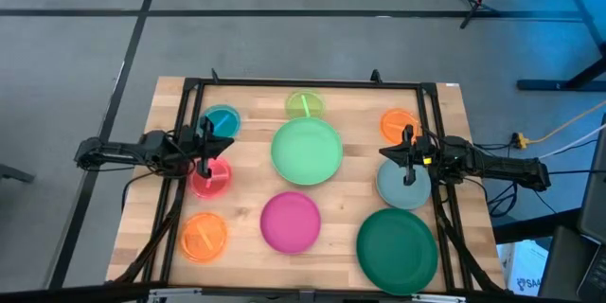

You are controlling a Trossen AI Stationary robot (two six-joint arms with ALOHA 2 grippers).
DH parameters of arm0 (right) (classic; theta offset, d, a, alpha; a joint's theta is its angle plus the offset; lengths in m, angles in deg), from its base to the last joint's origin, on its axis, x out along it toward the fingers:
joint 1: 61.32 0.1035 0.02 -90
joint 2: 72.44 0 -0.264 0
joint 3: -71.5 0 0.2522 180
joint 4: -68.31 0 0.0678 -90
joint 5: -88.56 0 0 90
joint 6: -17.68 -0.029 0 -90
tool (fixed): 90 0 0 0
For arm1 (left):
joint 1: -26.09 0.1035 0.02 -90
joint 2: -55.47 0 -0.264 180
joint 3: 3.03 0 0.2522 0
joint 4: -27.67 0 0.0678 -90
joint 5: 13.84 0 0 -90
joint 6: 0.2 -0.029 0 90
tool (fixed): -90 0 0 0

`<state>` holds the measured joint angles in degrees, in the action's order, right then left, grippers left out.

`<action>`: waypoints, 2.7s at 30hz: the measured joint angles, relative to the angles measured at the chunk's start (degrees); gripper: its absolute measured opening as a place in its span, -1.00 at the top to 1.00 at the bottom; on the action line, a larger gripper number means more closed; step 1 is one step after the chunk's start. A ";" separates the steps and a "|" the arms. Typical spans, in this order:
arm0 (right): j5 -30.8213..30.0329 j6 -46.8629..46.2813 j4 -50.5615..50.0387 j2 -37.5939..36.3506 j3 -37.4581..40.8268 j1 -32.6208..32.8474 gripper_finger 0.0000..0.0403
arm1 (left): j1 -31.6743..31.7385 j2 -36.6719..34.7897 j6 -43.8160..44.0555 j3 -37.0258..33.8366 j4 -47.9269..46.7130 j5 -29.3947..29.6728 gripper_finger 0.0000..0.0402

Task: Stack plastic plates
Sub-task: Stack the dark green plate on top of the light green plate

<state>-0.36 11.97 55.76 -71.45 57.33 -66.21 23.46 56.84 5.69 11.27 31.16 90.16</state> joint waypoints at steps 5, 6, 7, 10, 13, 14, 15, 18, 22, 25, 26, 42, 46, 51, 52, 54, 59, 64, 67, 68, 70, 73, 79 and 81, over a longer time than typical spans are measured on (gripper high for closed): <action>0.00 0.00 0.04 0.01 -0.02 -0.02 0.97 | -0.01 2.79 -1.41 0.01 7.09 0.00 0.98; 0.00 0.00 0.05 0.01 0.00 -0.02 0.97 | -0.01 4.04 -1.58 0.05 8.20 0.00 0.98; 0.00 0.00 0.10 0.01 -0.01 0.00 0.97 | 0.00 5.41 -1.78 0.04 8.58 0.04 0.98; 0.00 -0.02 0.15 0.00 0.00 0.01 0.97 | -0.02 9.33 -1.88 -0.04 10.08 -0.11 0.98; -0.13 -4.40 0.42 -0.01 0.00 -0.01 0.97 | 0.06 13.70 -3.19 -0.04 13.20 -0.02 0.98; -1.06 -6.03 1.64 0.03 -0.02 0.01 0.97 | 0.07 15.04 -3.37 -0.04 15.30 -0.35 0.98; -2.67 -6.19 3.17 0.03 0.00 -0.01 0.97 | 0.08 16.20 -3.45 -0.04 17.51 -1.39 0.98; -4.66 -5.87 5.46 0.00 0.00 -0.02 0.97 | 0.09 19.81 -3.96 0.00 22.73 -4.81 0.98; 0.68 -5.61 6.19 0.05 -1.38 0.12 0.97 | 0.09 24.44 -4.59 -0.03 29.47 -5.99 0.98; 2.02 -5.84 6.22 2.52 -3.95 1.10 0.97 | -0.04 28.18 -4.48 -0.04 32.79 -6.01 0.98; 2.04 -5.61 5.94 3.81 -4.98 1.56 0.97 | -0.19 29.42 -4.18 -0.04 33.72 -6.01 0.98; 0.37 -1.90 -10.85 35.32 -26.22 16.73 0.97 | -4.37 47.61 -7.87 12.72 34.26 -6.03 0.98; -3.73 -4.54 -16.78 38.91 -29.16 21.98 0.97 | -4.43 50.23 -7.99 14.17 34.20 -5.85 0.98; -6.13 -4.87 -18.95 42.80 -29.48 26.12 0.97 | -4.14 51.27 -8.07 14.69 34.20 -4.70 0.98; -6.46 -5.02 -19.12 43.47 -29.50 26.56 0.96 | -4.02 51.27 -8.01 14.69 34.21 -4.50 0.98; -6.59 -6.63 -19.56 45.43 -29.50 27.27 0.89 | -3.98 51.26 -7.98 14.69 34.22 -4.47 0.98; -6.33 -10.27 -19.41 51.30 -29.50 28.57 0.53 | -3.98 51.27 -7.98 14.69 34.20 -4.48 0.98; -1.90 -11.75 -19.39 57.26 -29.50 29.81 0.16 | -3.98 51.25 -7.79 14.69 32.69 -4.47 0.98; 2.52 -12.66 -19.02 60.62 -29.50 29.80 0.03 | -3.98 51.25 -6.90 14.69 31.81 -4.46 0.98; 3.81 -12.72 -19.06 61.59 -29.50 29.78 0.00 | -3.98 51.25 -6.45 14.69 31.69 -4.47 0.98; 5.14 -12.74 -18.93 63.55 -29.50 29.80 -0.03 | -3.99 51.25 -6.11 14.69 31.37 -4.46 0.98; 5.60 -12.72 -19.43 66.18 -29.48 29.78 -0.04 | -4.27 51.27 -6.07 14.69 31.07 -4.48 0.98; 6.66 -12.27 -19.22 70.53 -29.48 29.78 -0.04 | -4.64 52.87 -6.41 14.69 30.96 -4.40 0.98; 7.16 -12.04 -19.11 71.40 -29.48 29.78 -0.04 | -4.63 53.56 -6.47 14.69 30.96 -3.96 0.98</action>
<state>6.80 -0.08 36.65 -0.05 27.85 -36.44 18.83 110.40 -0.78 25.96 62.12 86.20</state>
